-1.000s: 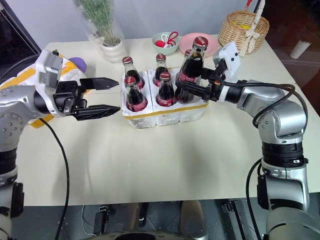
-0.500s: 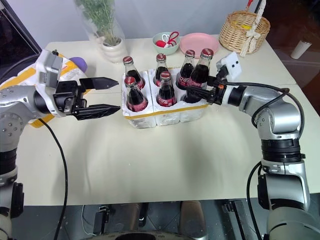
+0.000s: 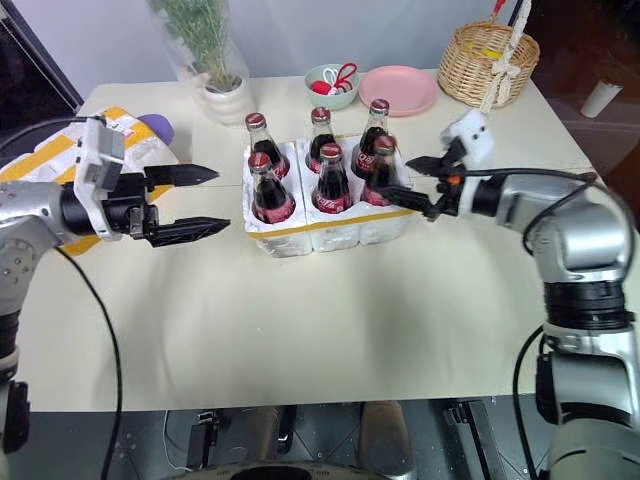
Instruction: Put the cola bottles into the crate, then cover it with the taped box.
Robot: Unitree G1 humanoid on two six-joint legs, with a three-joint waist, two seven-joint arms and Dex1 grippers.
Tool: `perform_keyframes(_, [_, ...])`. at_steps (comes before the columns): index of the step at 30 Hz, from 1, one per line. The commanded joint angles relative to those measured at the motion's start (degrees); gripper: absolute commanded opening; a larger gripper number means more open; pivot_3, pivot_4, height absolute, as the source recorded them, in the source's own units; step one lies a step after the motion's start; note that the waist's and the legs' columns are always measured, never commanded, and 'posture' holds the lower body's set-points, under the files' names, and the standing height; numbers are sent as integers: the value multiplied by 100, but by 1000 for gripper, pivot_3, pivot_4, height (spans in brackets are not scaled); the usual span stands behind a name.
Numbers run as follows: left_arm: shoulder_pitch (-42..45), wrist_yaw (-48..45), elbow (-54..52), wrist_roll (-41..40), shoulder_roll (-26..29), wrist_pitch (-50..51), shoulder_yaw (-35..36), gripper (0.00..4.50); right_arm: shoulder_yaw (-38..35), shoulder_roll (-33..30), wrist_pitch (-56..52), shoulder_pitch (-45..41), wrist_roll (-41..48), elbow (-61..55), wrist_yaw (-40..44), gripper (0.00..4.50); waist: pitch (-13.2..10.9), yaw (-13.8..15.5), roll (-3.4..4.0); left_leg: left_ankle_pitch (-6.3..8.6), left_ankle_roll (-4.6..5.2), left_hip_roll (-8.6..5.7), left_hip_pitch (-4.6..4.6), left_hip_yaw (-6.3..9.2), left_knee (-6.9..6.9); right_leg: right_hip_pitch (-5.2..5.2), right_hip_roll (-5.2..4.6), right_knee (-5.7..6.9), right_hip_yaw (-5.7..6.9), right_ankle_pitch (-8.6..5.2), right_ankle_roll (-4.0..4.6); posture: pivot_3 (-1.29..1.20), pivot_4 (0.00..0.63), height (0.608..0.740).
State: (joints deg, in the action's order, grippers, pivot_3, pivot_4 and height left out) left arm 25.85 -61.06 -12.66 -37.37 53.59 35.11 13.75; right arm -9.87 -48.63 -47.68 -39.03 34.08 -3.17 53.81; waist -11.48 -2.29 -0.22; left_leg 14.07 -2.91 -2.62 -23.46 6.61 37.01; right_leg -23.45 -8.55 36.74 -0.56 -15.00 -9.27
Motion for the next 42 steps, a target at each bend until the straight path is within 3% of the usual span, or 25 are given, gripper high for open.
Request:
perform_keyframes(1, [-408, 66, -192, -101, 425, 121, 1131, 4500, -724, -501, -198, 118, 490, -318, 393, 4451, 0, -11, 0, 1, 1, 0, 1, 0, -1, 1, 0, -3, 0, 0, 0, 0, 150, 737])
perform_keyframes(6, [-1796, -17, -252, 696, 792, -400, 2230, 4500, -1067, -1051, -259, 346, 758, -144, 902, 4451, 0, -29, 2, 3, 5, 4, 7, -6, -12, 3, 1, -11, -1, -1, 1, 0, 150, 737])
perform_keyframes(10, [-3555, 213, 485, 2668, 938, -2180, 2826, 4500, -1100, -1242, 12, 425, 761, -124, 1250, 4451, 2, -25, 8, 3, 5, 8, 9, -14, -15, 5, 1, -16, -2, 0, 3, 0, 150, 737])
perform_keyframes(14, [-4380, 1769, 1788, 4477, 1105, -3669, 2679, 4500, -1227, -1390, -66, 491, 1064, -171, 1693, 4451, 1, 10, 4, 3, 5, 10, 8, -19, -25, 3, 0, -27, -3, 1, 5, 0, 150, 737])
perform_keyframes(17, [-4027, 2741, 2387, 5028, 1081, -4055, 2233, 4500, -1259, -1489, -48, 575, 1222, -284, 1925, 4451, 2, 154, 1, 4, 4, 10, 7, -16, -24, 10, 0, -42, 0, 3, 6, 0, 150, 737])
perform_keyframes(21, [-3056, 4339, 3235, 5955, 671, -4332, 1084, 4500, -1222, -1553, -170, 400, 1380, -441, 1859, 4451, 4, 221, 2, 4, 3, 6, 5, -16, -20, 19, -3, -52, 2, 6, 5, 0, 150, 737])
perform_keyframes(29, [-1559, 6005, 5177, 6734, 415, -4580, -297, 4500, -1638, -2038, -713, 338, 2087, -848, 2003, 4451, 5, 138, -5, 4, 3, 10, 4, -16, -22, -1, 1, -28, 2, 12, -1, 0, 150, 737])
perform_keyframes(42, [431, 6598, 7624, 6834, 190, -4853, -1560, 4500, -2308, -2459, -1004, 413, 2580, -1182, 1656, 4451, 16, 166, -24, 4, 3, 6, 3, -17, -8, 1, -1, -16, 2, 13, -2, 0, 150, 737])
